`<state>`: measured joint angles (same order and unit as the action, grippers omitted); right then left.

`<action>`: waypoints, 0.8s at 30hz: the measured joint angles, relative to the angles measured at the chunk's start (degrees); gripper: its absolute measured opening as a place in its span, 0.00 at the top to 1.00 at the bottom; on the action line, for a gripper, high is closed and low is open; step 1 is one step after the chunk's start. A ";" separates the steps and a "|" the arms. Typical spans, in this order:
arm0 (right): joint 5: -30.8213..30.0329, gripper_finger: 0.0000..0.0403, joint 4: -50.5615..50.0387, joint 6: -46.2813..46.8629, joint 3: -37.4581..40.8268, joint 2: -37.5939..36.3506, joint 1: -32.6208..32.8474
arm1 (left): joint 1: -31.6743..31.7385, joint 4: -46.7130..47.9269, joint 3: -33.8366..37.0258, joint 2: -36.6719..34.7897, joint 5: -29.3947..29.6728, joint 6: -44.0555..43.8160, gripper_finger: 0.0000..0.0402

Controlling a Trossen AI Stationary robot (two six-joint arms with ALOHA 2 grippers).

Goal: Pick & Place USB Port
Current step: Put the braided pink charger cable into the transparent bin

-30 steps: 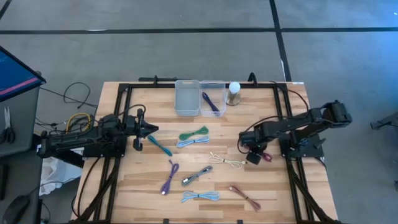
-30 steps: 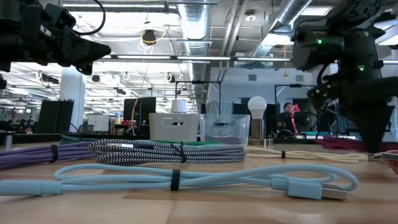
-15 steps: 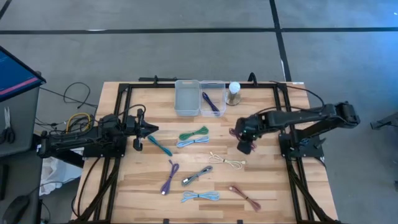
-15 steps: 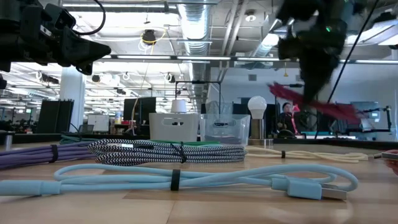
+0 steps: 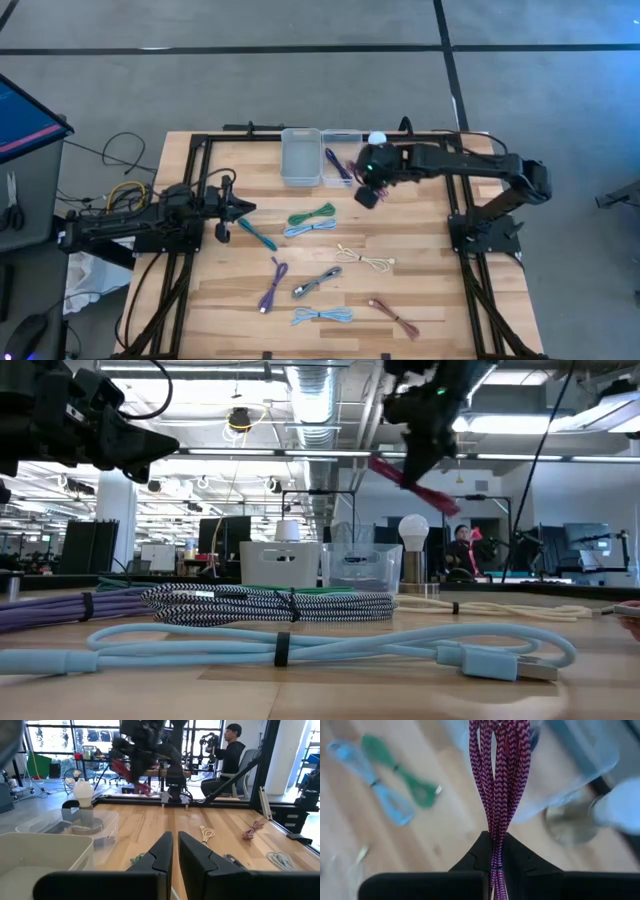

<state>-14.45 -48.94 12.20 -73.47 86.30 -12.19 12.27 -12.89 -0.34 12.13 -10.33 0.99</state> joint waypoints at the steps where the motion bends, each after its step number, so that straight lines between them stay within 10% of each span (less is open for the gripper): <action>1: -0.49 0.97 0.57 -0.96 -0.86 1.04 -0.70 | 0.00 -0.06 0.00 0.32 0.00 0.00 0.93; 24: 7.95 0.97 15.40 -5.23 -10.80 22.61 -13.04 | 0.00 -0.39 0.00 3.05 0.00 0.00 0.93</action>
<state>-6.50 -33.54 6.96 -84.27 108.91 -25.23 12.27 -13.28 -0.34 15.18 -10.33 0.99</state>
